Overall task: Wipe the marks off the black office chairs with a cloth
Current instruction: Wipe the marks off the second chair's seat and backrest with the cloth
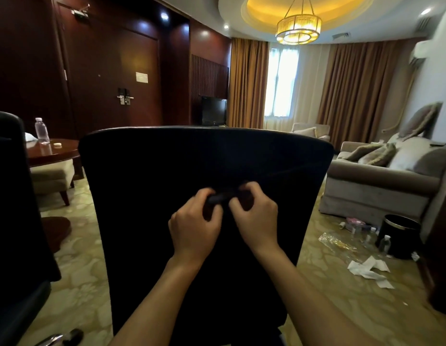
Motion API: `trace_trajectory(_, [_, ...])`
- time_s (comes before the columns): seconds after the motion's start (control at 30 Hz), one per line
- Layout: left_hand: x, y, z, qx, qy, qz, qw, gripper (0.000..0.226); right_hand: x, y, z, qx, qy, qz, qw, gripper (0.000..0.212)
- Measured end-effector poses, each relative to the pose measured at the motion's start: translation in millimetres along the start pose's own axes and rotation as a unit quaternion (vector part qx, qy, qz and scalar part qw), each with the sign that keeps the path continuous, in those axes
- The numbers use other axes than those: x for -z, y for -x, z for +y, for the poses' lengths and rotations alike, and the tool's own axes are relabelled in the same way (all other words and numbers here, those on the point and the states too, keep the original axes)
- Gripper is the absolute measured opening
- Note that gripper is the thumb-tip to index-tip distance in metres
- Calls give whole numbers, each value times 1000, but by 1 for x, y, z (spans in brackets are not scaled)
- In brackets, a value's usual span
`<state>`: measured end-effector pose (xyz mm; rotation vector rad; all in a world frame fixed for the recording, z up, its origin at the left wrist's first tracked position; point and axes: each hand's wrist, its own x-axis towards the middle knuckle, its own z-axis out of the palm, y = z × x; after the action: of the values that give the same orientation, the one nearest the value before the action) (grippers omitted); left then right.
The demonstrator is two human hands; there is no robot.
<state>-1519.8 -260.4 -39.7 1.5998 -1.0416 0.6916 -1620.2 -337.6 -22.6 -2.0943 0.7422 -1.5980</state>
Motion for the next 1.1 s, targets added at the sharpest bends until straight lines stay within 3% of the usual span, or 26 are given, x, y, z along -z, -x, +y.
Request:
trace_trajectory(0.13, [15, -39, 40, -4, 103, 66, 992, 32, 22, -38, -36, 79, -36, 74, 994, 20])
trace_trajectory(0.23, [26, -67, 66, -20, 123, 88, 988, 30, 35, -64, -57, 87, -53, 74, 992, 17])
trace_trajectory(0.47, [-2, -35, 33, -38, 34, 20, 999, 31, 12, -32, -4, 64, -5, 91, 994, 23])
trace_trajectory(0.53, [-19, 0, 8, -11, -13, -29, 999, 32, -3, -3, 26, 20, 23, 51, 998, 21])
trace_trajectory(0.63, [-30, 53, -22, 87, -51, -126, 987, 38, -18, 41, 63, -60, 93, -75, 991, 27])
trace_trajectory(0.73, [-30, 73, -30, 131, -50, -153, 978, 40, -15, 53, 74, -78, 132, -150, 977, 35])
trace_trajectory(0.93, [-10, 4, 15, 70, 55, -22, 996, 23, 14, -9, 16, 52, 40, 17, 998, 19])
trace_trajectory(1.1, [-9, -9, 9, 40, 34, -64, 997, 22, 12, -12, 23, 86, 32, 13, 996, 17])
